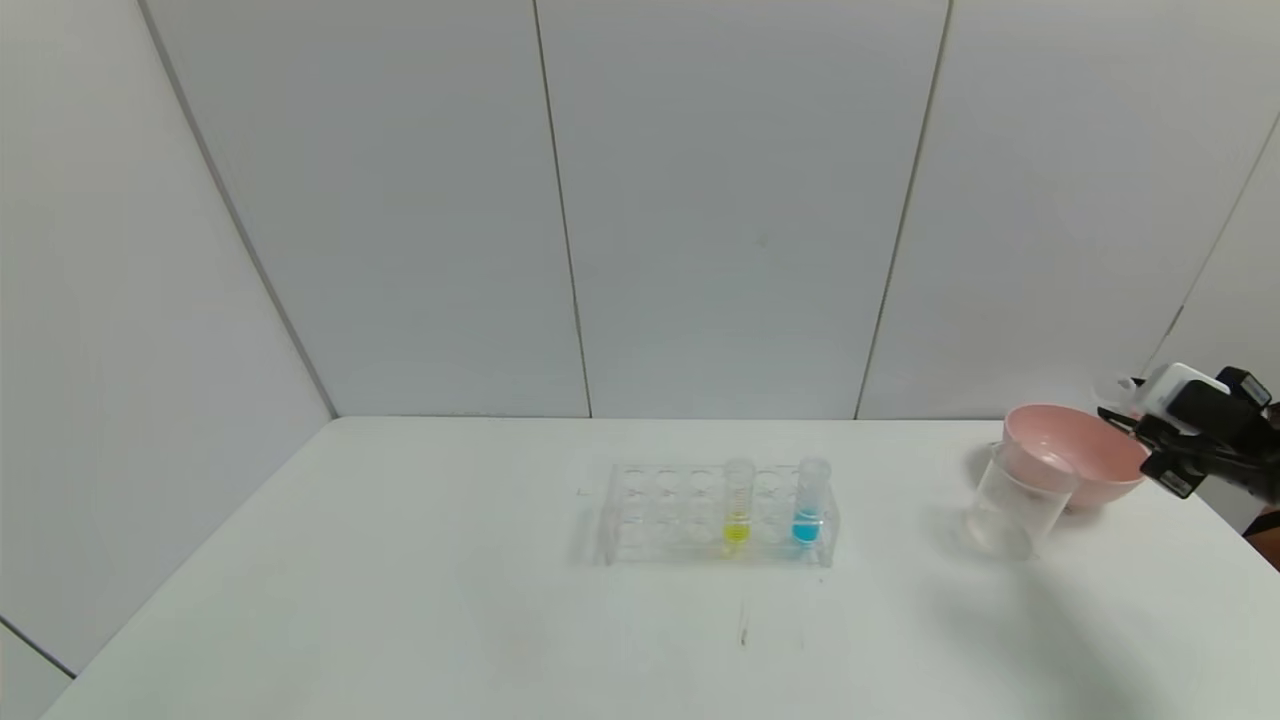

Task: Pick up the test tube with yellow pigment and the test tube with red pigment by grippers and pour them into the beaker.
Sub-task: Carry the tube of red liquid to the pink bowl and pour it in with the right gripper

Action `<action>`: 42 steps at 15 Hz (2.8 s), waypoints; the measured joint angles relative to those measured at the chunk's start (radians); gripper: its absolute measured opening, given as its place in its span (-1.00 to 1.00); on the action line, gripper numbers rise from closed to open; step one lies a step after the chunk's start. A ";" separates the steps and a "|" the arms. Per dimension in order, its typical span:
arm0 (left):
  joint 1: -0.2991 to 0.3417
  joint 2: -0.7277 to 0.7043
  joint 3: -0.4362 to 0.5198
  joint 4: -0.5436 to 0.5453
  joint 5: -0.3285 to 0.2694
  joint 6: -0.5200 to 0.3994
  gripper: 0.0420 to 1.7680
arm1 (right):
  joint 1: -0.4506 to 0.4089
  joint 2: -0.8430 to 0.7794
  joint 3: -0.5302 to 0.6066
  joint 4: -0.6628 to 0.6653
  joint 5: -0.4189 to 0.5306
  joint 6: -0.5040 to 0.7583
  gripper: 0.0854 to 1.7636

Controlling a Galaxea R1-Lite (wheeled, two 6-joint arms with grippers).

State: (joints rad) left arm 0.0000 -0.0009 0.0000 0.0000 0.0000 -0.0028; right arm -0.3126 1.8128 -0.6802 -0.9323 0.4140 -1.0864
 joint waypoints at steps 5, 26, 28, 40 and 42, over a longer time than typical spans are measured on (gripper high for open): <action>0.000 0.000 0.000 0.000 0.000 0.000 1.00 | 0.020 0.015 -0.009 0.002 -0.117 -0.149 -0.47; 0.000 0.000 0.000 0.000 0.000 0.000 1.00 | 0.057 0.013 0.047 -0.004 -0.171 -0.505 -0.47; 0.000 0.000 0.000 0.000 0.000 0.000 1.00 | 0.058 0.012 0.050 -0.007 -0.176 -0.524 -0.47; 0.000 0.000 0.000 0.000 0.000 0.000 1.00 | 0.106 0.017 0.043 -0.048 -0.260 -0.689 -0.47; 0.000 0.000 0.000 0.000 0.000 0.000 1.00 | 0.107 0.017 0.041 -0.048 -0.266 -0.697 -0.47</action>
State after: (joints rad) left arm 0.0000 -0.0009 0.0000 0.0000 0.0000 -0.0028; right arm -0.2057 1.8294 -0.6391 -0.9802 0.1481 -1.7834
